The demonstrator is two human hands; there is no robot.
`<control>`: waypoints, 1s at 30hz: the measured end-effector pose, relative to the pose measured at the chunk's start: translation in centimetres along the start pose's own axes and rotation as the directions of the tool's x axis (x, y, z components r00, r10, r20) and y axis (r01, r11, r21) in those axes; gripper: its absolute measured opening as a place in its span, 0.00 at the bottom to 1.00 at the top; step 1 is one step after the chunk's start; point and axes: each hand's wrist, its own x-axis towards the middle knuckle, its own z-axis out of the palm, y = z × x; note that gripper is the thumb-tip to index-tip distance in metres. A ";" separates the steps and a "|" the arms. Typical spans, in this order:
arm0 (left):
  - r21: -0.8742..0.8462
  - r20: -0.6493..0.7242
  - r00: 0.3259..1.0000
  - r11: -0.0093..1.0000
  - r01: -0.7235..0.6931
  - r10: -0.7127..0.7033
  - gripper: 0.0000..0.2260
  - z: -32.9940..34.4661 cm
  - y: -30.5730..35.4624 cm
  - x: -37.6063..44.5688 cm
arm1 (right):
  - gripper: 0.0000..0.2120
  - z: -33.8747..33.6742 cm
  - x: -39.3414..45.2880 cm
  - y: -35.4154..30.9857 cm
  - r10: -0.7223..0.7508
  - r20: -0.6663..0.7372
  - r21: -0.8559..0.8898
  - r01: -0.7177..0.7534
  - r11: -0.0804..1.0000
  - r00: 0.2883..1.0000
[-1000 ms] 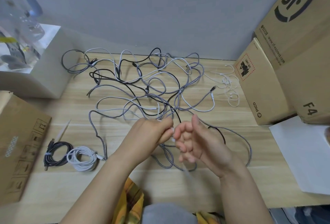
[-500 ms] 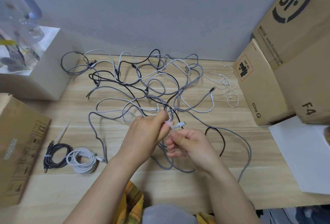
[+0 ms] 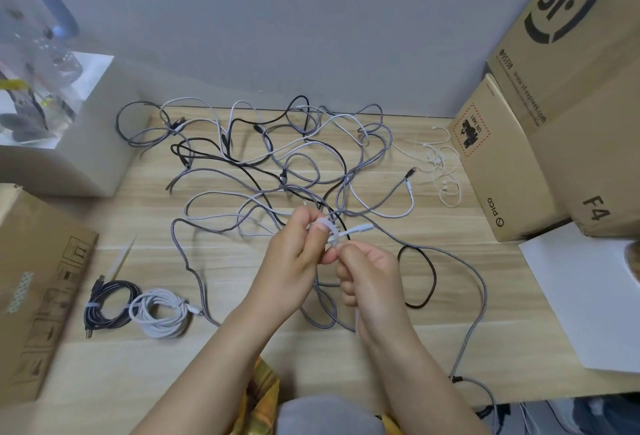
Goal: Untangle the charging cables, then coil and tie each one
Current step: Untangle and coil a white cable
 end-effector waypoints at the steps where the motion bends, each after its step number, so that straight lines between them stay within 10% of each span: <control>1: -0.036 0.006 1.000 0.999 0.004 -0.004 0.09 0.1 0.1 0.0 | 0.20 0.0 -0.1 -0.1 -0.026 -0.013 0.025 0.026 0.999 1.000; 11: -0.352 0.067 0.984 0.927 -0.129 0.162 0.14 0.3 0.6 -0.8 | 0.20 -0.4 0.1 -0.3 -0.216 -0.165 0.047 0.227 0.973 0.962; 19: -0.198 0.033 0.975 0.958 -0.207 0.218 0.11 0.2 1.6 -1.1 | 0.10 -0.3 0.0 -0.2 -0.169 0.147 0.039 0.165 0.985 0.975; 30: -0.148 -0.020 0.981 0.970 -0.194 0.193 0.11 0.0 1.6 -1.0 | 0.15 -0.8 -1.2 -1.8 -0.272 0.010 0.071 0.270 0.960 0.962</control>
